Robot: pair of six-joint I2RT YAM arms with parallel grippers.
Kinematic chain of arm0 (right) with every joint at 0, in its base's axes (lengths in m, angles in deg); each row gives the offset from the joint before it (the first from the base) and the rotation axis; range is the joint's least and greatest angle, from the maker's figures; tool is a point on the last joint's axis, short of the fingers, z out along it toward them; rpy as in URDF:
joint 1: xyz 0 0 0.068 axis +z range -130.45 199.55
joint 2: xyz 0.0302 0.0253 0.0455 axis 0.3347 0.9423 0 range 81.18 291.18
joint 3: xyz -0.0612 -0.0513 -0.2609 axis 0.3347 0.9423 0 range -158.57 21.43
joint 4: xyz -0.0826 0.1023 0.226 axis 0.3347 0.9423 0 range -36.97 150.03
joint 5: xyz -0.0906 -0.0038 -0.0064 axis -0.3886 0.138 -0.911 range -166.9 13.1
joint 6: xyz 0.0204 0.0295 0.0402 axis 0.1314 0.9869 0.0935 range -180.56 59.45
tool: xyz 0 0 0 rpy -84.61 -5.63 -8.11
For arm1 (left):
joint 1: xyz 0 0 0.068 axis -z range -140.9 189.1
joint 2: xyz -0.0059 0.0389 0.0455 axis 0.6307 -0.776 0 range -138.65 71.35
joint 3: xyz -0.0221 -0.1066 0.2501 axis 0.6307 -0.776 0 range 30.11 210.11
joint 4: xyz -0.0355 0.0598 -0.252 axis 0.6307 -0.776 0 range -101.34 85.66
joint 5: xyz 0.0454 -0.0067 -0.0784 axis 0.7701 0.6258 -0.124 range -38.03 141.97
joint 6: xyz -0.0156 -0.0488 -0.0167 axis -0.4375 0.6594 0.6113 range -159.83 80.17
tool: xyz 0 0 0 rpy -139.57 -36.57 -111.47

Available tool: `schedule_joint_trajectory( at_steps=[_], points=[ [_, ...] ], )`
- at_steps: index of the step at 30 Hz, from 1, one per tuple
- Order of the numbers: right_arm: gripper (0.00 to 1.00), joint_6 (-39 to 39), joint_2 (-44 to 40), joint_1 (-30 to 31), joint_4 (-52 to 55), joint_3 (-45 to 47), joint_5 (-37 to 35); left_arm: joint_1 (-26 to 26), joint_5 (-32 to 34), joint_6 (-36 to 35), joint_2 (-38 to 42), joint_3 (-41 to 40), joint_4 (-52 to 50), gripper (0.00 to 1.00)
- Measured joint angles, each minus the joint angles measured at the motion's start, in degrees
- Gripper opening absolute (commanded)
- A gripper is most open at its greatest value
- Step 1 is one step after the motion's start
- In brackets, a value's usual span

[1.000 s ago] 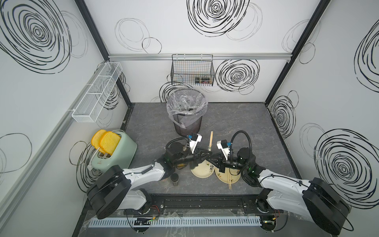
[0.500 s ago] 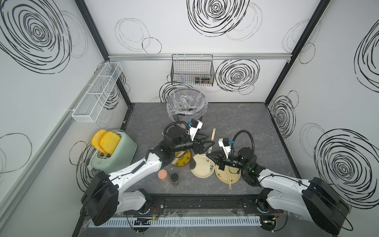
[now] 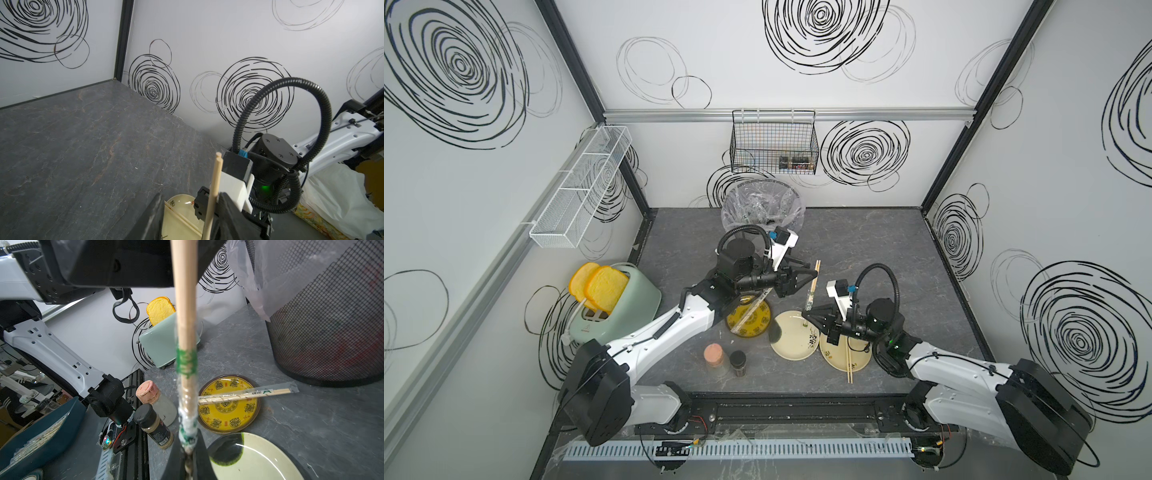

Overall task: Remove the packaging of disposable chopsticks
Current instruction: Remove the packet bag from the disposable chopsticks.

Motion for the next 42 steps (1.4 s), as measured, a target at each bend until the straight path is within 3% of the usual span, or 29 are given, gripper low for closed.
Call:
schedule_joint_trajectory(
  at_steps=[3, 5, 11, 16, 20, 23, 26, 32, 39, 42],
  points=[
    [0.0, 0.0, 0.0, 0.0, 0.0, 0.0, -0.3, 0.3, -0.7, -0.7, -1.1, 1.0, -1.0, 0.43],
    [0.0, 0.0, 0.1, 0.0, 0.0, 0.0, -0.3, 0.6, -1.2, -1.2, -2.1, 2.3, -2.3, 0.35],
    [0.0, 0.1, 0.7, 0.0, 0.6, -0.5, -0.7, 1.0, -2.4, -3.1, -3.1, 3.9, -3.7, 0.0],
    [0.02, 0.0, 0.7, 0.0, 0.9, -0.6, -0.7, 0.7, -3.6, -3.4, -3.1, 4.0, -4.0, 0.0],
    [0.33, -0.7, 1.6, 0.0, 1.0, -1.7, -0.1, -0.8, -5.9, -1.3, -3.0, 3.5, -1.8, 0.0],
    [0.42, -0.7, 3.6, 0.0, 0.9, -2.8, 1.0, -4.0, -8.2, 2.5, -2.2, 1.5, 2.8, 0.0],
    [0.37, 0.1, 6.6, 0.0, 1.0, -4.1, 2.8, -8.0, -10.6, 6.6, 0.3, -1.8, 7.5, 0.0],
    [0.15, 4.8, 12.2, 1.1, 0.1, -7.9, 6.8, -14.1, -13.9, 13.2, 7.0, -8.5, 18.0, 0.0],
    [0.0, 8.1, 13.1, 3.8, -0.2, -10.3, 6.2, -16.5, -15.9, 18.9, 10.0, -13.2, 28.1, 0.0],
    [0.0, 8.3, 13.1, 5.1, 0.4, -10.7, 5.0, -17.0, -16.2, 19.7, 10.3, -14.2, 29.1, 0.0]
  ],
)
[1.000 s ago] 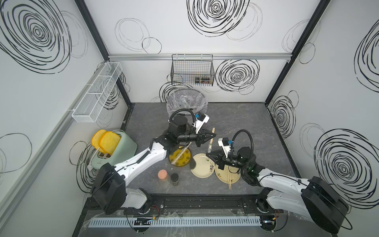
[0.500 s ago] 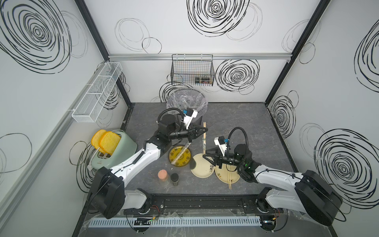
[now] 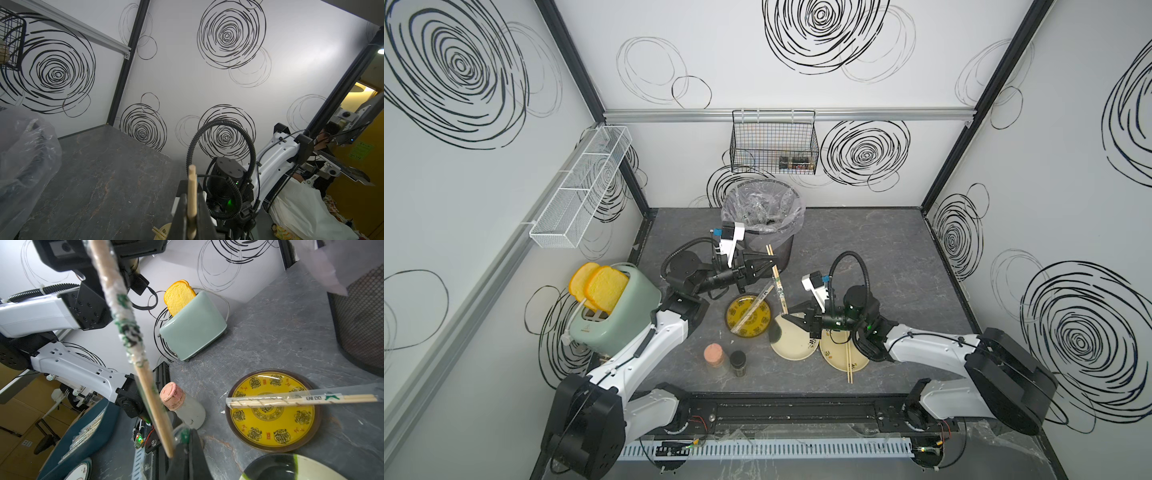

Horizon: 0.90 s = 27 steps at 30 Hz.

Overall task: Remove the packaging of disposable chopsticks
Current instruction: Remove the packet bag from the disposable chopsticks.

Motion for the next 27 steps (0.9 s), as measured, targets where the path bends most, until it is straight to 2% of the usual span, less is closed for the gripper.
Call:
schedule_joint_trajectory(
  at_steps=[14, 16, 18, 19, 23, 27],
  points=[
    [0.0, -0.5, -4.3, 1.6, 4.9, 6.4, -5.8, -0.9, 0.0, -0.4, 0.6, -0.2, -0.3, 0.0],
    [0.14, -0.7, -5.1, 1.6, 6.0, 6.9, -6.2, -0.9, 0.0, -0.5, 0.6, -0.2, -0.3, 0.0],
    [0.38, -1.0, -6.1, 1.6, 7.3, 6.9, -6.6, -0.9, 0.0, -0.6, 0.6, -0.2, -0.3, 0.0],
    [0.46, -1.2, -6.8, 1.6, 7.8, 6.9, -6.8, -0.9, 0.0, -0.6, 0.6, -0.2, -0.4, 0.0],
    [0.58, -2.9, -10.1, 1.6, 10.7, 6.3, -7.7, -1.0, 0.0, -0.7, 0.6, -0.2, -0.5, 0.0],
    [0.61, -4.6, -12.2, 1.6, 13.0, 4.2, -8.7, -1.0, 0.0, -0.9, 0.6, -0.2, -0.5, 0.0]
  ],
)
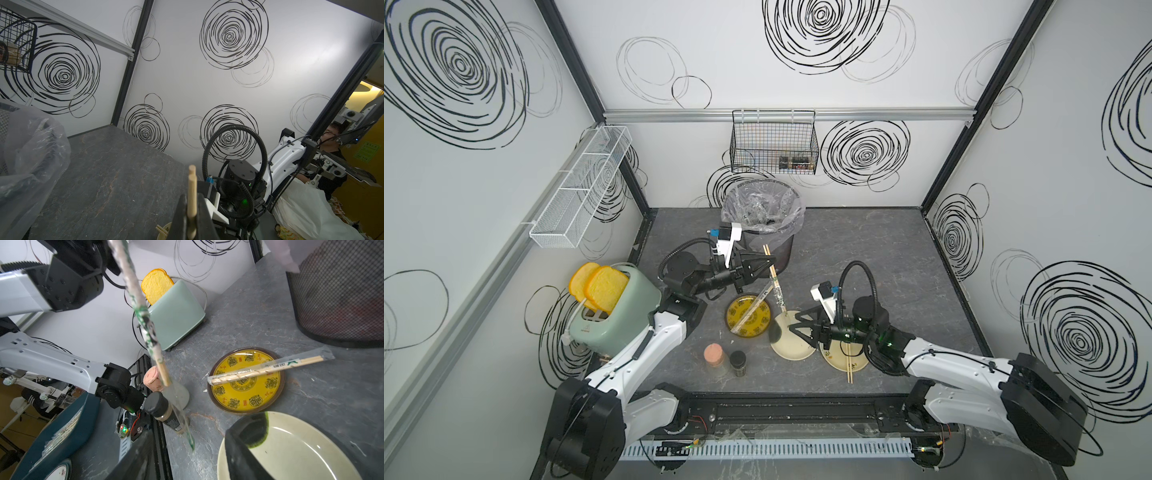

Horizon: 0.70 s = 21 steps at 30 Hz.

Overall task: Remove the packaging of disposable chopsticks
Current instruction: Remove the packet bag from the disposable chopsticks.

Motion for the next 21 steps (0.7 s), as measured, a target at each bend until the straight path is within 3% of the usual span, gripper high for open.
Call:
schedule_joint_trajectory(
  at_steps=[6, 9, 16, 21],
  points=[
    [0.55, -2.7, 1.1, -0.3, 1.3, -3.7, 0.5, 0.0, -0.1, 0.2, -0.2, 0.0, 0.2, 0.0],
    [0.46, -3.4, 3.6, -0.4, 1.3, -5.9, 1.5, 0.0, -0.3, 0.5, -0.4, -0.1, 0.4, 0.0],
    [0.09, -2.5, 8.2, -0.5, 0.6, -7.4, 4.9, 0.0, -0.5, 0.8, -0.8, -0.3, 0.5, 0.0],
    [0.0, -1.0, 8.5, -0.4, -0.7, -5.8, 6.0, -0.1, -0.5, 0.9, -0.8, -0.3, 0.5, 0.0]
  ],
)
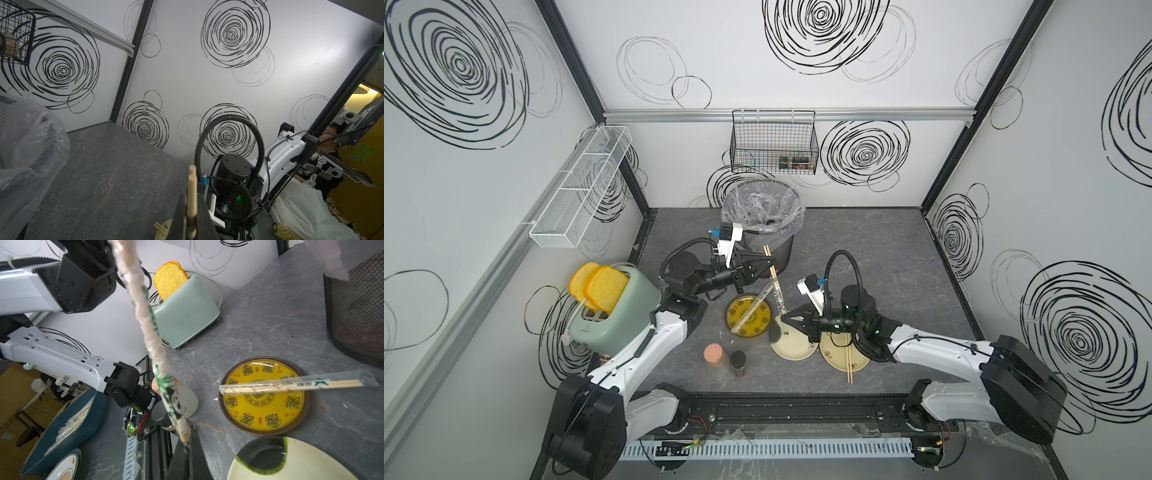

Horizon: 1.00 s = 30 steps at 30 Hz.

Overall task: Remove the packaging of disposable chopsticks
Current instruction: Remove the packet bag from the disposable chopsticks.

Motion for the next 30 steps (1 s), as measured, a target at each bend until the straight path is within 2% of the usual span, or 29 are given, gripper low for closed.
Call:
schedule_joint_trajectory(
  at_steps=[6, 7, 13, 16, 21, 24, 30],
  points=[
    [0.0, 1.2, -0.7, 0.0, -0.5, 4.6, -0.2, 0.0, -0.1, 0.2, -0.3, 0.0, 0.0, 0.0],
    [0.04, 1.3, -1.0, 0.0, -0.5, 5.1, -0.3, 0.0, -0.1, 0.2, -0.3, 0.0, 0.0, 0.0],
    [0.4, 1.3, -3.0, 0.0, -0.2, 5.5, -1.0, 0.0, -0.2, 0.5, -0.5, 0.0, 0.3, 0.0],
    [0.49, 0.9, -3.8, 0.0, 0.8, 4.8, -1.4, 0.0, -0.4, 0.7, -0.7, 0.0, 0.4, 0.0],
    [0.5, -0.5, -4.5, 0.0, 2.0, 1.9, -2.2, 0.0, -0.6, 1.0, -0.9, 0.0, 1.2, 0.0],
    [0.46, -1.4, -4.4, -0.4, 2.2, -0.3, -2.3, 0.0, -0.9, 1.3, -0.9, -0.1, 1.5, 0.0],
    [0.23, -2.4, -2.5, -0.7, 2.4, -1.8, -1.6, 0.0, -1.0, 1.7, -1.0, -0.1, 1.7, 0.0]
  ],
)
